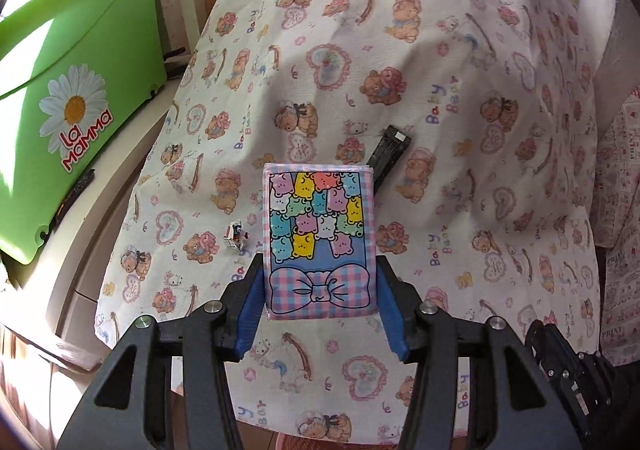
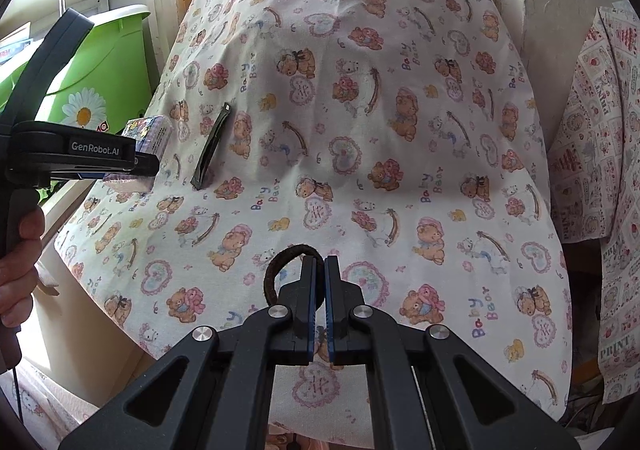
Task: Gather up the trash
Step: 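Carry the tissue pack with the left gripper over the wastebasket while the right carries the hair tie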
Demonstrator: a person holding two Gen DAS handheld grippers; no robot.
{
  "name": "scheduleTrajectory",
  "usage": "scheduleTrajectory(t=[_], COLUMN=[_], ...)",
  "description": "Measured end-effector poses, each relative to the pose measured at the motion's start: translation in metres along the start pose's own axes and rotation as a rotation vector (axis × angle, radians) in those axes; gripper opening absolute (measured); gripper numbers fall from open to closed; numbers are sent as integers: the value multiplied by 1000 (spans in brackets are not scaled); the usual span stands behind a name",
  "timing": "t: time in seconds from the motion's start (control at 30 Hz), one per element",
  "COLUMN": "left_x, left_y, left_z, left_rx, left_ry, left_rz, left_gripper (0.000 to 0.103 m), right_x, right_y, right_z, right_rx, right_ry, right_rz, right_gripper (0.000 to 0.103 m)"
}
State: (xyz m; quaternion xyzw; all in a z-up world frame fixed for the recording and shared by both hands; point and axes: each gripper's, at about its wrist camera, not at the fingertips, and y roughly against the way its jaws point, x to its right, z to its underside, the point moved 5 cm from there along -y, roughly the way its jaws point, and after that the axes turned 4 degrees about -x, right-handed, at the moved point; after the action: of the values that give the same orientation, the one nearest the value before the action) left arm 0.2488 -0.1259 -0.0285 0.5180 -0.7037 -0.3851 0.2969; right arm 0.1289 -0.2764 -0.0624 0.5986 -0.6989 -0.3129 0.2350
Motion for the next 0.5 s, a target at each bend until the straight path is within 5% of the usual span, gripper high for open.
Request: scheduleTrajectory(t=[0.5], left_x=[0], left_y=[71], left_z=[56], left_rx=[125], left_ry=[-15], left_rz=[61], left_gripper=[50], right_x=[-7], right_y=[43], right_z=[-2], right_rx=[60], right_ry=[-28], right_rz=[-142], right_gripper=[4])
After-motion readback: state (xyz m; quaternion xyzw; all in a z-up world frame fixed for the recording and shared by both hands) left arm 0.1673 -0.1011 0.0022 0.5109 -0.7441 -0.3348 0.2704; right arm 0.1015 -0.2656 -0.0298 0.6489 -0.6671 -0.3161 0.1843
